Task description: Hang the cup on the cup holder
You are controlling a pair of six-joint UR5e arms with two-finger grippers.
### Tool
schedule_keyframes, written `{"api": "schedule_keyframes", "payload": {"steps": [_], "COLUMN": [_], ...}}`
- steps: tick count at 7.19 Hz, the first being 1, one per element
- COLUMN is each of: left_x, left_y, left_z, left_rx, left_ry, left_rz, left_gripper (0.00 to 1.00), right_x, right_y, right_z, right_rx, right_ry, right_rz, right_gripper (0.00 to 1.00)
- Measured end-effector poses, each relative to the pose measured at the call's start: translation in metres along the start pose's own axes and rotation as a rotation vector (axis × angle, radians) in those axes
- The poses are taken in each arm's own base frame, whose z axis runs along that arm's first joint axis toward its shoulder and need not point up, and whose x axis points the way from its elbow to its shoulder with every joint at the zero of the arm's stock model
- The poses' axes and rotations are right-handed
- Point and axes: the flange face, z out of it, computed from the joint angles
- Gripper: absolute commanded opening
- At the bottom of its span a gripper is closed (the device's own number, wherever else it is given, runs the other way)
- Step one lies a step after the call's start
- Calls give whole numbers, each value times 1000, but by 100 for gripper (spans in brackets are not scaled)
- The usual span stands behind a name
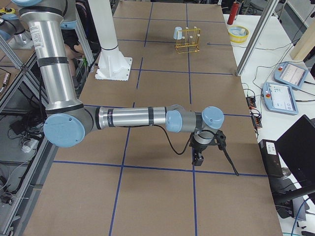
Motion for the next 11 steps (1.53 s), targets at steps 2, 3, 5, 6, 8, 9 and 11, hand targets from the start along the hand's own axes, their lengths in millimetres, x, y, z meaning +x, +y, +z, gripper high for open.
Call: {"api": "schedule_keyframes", "payload": {"steps": [2,3,5,6,8,9,11], "left_x": [-6,-8,-11,-12,-14,-14,-15], "left_y": [0,0,0,2,2,3,3], "left_z": [3,3,6,8,9,10,10], "left_rx": [-5,-7,-13,-17,-20,-21,-21], "left_ry": [-9,-14,-16,-16,-16,-16,-17], "left_rz": [-6,-9,-15,-19,-21,-22,-22], "left_gripper": [100,100,100,100,100,100,100], "right_x": [0,0,0,0,0,0,0], "right_y": [0,0,0,0,0,0,0], "right_z": [0,0,0,0,0,0,0], "right_rx": [0,0,0,0,0,0,0], "right_ry": [0,0,0,0,0,0,0], "right_rz": [0,0,0,0,0,0,0], "right_gripper": [100,100,100,100,100,100,100]}}
